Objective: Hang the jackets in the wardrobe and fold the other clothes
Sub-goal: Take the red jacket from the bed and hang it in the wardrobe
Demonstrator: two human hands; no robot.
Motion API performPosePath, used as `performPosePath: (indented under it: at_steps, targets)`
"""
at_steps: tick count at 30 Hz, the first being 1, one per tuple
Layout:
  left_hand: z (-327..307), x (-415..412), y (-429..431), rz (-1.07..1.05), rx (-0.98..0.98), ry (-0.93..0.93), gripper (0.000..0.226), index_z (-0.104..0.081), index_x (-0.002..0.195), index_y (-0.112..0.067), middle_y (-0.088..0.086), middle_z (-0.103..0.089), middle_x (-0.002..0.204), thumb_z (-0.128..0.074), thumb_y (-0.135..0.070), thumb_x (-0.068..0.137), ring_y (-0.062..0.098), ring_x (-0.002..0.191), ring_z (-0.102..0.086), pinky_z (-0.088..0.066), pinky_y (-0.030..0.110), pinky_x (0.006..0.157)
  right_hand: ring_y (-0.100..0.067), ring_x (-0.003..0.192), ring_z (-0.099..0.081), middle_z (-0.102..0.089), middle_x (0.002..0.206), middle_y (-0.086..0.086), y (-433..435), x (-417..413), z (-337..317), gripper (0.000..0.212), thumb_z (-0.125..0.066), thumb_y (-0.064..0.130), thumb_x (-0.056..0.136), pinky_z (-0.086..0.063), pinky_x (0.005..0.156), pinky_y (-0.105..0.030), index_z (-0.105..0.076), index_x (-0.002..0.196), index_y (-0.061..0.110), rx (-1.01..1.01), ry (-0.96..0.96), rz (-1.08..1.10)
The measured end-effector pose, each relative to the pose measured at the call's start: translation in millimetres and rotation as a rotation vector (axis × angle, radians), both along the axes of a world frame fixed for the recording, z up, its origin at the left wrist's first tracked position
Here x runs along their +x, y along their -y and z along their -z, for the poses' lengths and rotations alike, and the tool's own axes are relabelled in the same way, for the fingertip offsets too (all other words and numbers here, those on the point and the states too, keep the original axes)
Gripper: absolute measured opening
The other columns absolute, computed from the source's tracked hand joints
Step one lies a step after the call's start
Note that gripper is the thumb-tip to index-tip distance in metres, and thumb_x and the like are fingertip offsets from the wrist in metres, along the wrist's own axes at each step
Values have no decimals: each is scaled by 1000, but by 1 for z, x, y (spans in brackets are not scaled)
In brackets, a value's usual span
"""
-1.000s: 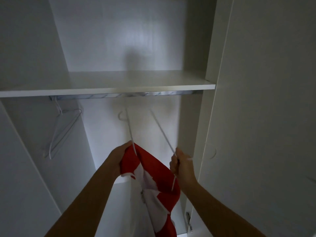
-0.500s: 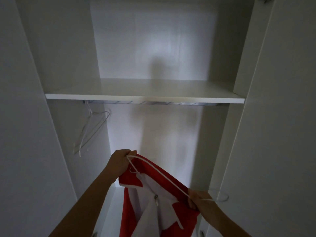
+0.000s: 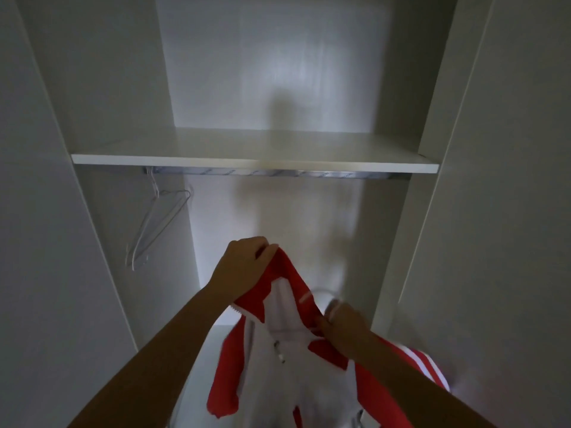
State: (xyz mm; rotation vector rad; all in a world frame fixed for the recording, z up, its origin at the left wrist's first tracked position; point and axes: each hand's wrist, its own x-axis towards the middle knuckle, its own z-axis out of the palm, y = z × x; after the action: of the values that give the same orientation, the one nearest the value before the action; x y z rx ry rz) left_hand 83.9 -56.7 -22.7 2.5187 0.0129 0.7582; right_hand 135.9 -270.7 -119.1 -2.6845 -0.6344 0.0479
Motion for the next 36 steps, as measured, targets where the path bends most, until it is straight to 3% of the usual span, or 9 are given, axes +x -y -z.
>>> performPosePath:
  at_steps: [3, 8, 14, 16, 18, 22, 29, 33, 36]
  targets:
    - [7, 13, 6, 27, -27, -52, 37, -47, 64, -18, -8, -47, 59, -46, -32, 98, 4, 54, -43, -35, 12, 56, -10, 64, -51, -56, 67, 2, -14, 13, -42, 36, -52, 40, 94, -41, 79, -34, -53, 71, 13, 139, -60, -75]
    - [25, 35, -13, -61, -112, -133, 36, -48, 65, -18, -5, -49, 59, -47, -32, 98, 6, 53, -43, -33, 15, 51, 2, 59, -57, -61, 59, 15, -11, 38, -78, 38, -50, 32, 97, -44, 69, -22, -60, 61, 25, 353, -239, -115]
    - [37, 109, -32, -29, -12, -217, 38, -39, 62, -26, -9, -47, 60, -43, -34, 99, 4, 55, -44, -29, 17, 51, -12, 71, -65, -67, 67, 7, -20, 108, -76, 37, -49, 38, 96, -48, 81, -30, -69, 71, 19, 82, -86, -84]
    - [43, 142, -33, -10, -53, -207, 39, -39, 62, -25, -8, -48, 60, -44, -33, 100, 6, 56, -45, -31, 19, 51, -7, 60, -62, -62, 54, 10, -23, 136, -71, 38, -52, 37, 96, -49, 71, -25, -67, 66, 19, 187, -147, -13]
    - [53, 177, -33, -14, -221, -156, 37, -45, 64, -24, -6, -52, 61, -44, -31, 100, 9, 58, -49, -34, 17, 52, -1, 44, -51, -60, 47, 10, -25, 168, -64, 38, -57, 35, 94, -45, 54, -16, -65, 60, 21, 337, -188, 61]
    - [74, 244, -32, -51, -447, -34, 36, -53, 68, -18, -5, -55, 65, -41, -29, 101, 7, 61, -51, -35, 12, 53, -2, 35, -47, -65, 50, 5, -29, 229, -56, 35, -58, 34, 93, -36, 37, -12, -70, 63, 19, 521, -166, 126]
    - [73, 322, -33, 38, -532, 101, 42, -60, 86, 2, 16, -63, 79, -38, -29, 102, 31, 75, -59, -48, 42, 73, -2, 34, -44, -59, 43, 7, -40, 300, -48, 44, -50, 33, 98, -33, 35, -14, -67, 61, 18, 624, -8, 120]
    - [66, 348, -44, 54, -576, 147, 39, -55, 77, -2, 11, -55, 71, -40, -28, 101, 24, 70, -52, -44, 39, 66, -1, 33, -44, -55, 38, 7, -50, 331, -59, 45, -51, 33, 97, -32, 37, -11, -64, 58, 16, 707, 90, 176]
    - [52, 376, -48, 45, -520, 106, 30, -62, 93, -1, 17, -62, 88, -43, -22, 100, 30, 86, -58, -46, 40, 79, 1, 35, -47, -56, 42, 7, -54, 357, -82, 47, -49, 37, 98, -36, 45, -11, -63, 56, 19, 639, 191, 261]
